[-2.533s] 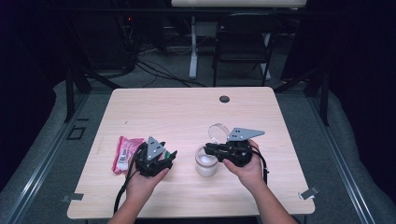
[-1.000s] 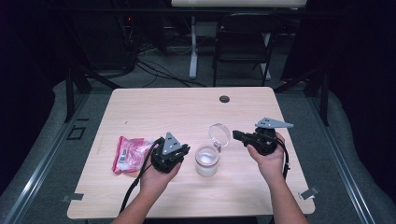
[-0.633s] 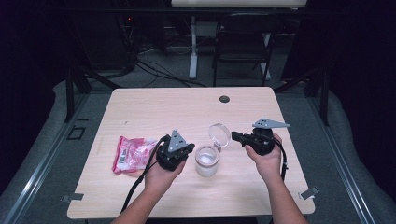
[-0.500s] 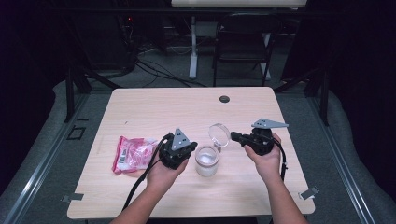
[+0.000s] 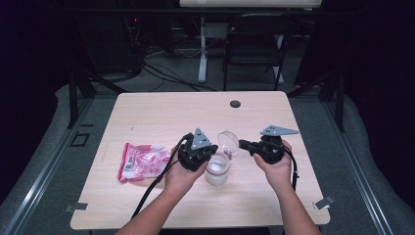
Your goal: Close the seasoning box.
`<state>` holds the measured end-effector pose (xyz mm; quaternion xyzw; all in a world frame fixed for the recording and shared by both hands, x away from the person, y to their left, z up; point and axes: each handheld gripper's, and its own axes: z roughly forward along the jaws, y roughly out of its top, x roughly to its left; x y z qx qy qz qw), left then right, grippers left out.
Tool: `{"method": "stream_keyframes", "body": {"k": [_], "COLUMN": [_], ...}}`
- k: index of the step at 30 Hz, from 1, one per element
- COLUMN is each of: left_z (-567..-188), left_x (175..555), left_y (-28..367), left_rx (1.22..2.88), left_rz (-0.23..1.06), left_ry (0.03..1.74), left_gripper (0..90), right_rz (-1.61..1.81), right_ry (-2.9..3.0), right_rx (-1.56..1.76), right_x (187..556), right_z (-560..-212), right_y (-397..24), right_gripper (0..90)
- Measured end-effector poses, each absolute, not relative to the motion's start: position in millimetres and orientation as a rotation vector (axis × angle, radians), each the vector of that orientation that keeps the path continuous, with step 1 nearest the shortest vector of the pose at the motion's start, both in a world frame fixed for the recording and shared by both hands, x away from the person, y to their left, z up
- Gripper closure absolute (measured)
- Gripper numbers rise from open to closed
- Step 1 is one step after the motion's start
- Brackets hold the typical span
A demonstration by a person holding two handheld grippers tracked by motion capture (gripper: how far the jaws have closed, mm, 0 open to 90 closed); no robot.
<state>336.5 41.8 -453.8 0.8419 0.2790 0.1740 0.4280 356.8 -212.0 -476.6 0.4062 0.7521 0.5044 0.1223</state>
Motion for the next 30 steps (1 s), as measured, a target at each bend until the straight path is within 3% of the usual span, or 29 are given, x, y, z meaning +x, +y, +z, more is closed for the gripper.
{"method": "stream_keyframes", "body": {"k": [30], "left_z": [-466.1], "left_x": [326.7], "left_y": [48.0], "left_rx": [2.123], "left_rz": [0.413], "left_ry": [0.698], "left_gripper": [90.0], "right_rz": [1.483], "right_ry": [2.275], "right_rx": [1.098], "right_x": [350.5], "right_z": [-479.0], "right_y": [-187.0], "right_gripper": [90.0]}}
